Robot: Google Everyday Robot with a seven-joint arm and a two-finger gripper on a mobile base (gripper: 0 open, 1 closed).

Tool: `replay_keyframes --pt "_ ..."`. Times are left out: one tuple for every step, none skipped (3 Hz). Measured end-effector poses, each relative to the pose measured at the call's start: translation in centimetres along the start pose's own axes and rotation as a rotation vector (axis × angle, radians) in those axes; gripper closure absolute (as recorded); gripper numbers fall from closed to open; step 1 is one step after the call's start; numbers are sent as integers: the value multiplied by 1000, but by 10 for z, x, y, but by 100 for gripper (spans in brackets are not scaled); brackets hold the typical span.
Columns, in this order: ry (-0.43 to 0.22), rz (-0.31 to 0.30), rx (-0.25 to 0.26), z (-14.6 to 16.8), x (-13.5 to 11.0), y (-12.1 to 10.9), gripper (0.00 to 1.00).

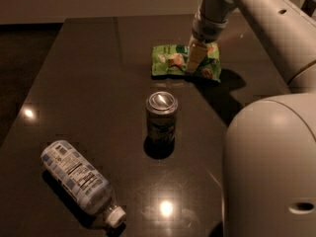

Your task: Move green rice chip bag near 7up can

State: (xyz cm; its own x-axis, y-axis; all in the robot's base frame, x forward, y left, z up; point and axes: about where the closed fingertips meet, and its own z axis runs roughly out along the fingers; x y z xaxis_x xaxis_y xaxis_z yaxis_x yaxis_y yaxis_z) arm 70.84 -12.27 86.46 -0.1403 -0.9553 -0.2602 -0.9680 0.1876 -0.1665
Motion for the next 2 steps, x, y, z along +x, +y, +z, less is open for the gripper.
replay_keyframes --pt "-1 -18 -8 -3 0 3 64" --pt "-23 -52 -15 -22 -2 18 87"
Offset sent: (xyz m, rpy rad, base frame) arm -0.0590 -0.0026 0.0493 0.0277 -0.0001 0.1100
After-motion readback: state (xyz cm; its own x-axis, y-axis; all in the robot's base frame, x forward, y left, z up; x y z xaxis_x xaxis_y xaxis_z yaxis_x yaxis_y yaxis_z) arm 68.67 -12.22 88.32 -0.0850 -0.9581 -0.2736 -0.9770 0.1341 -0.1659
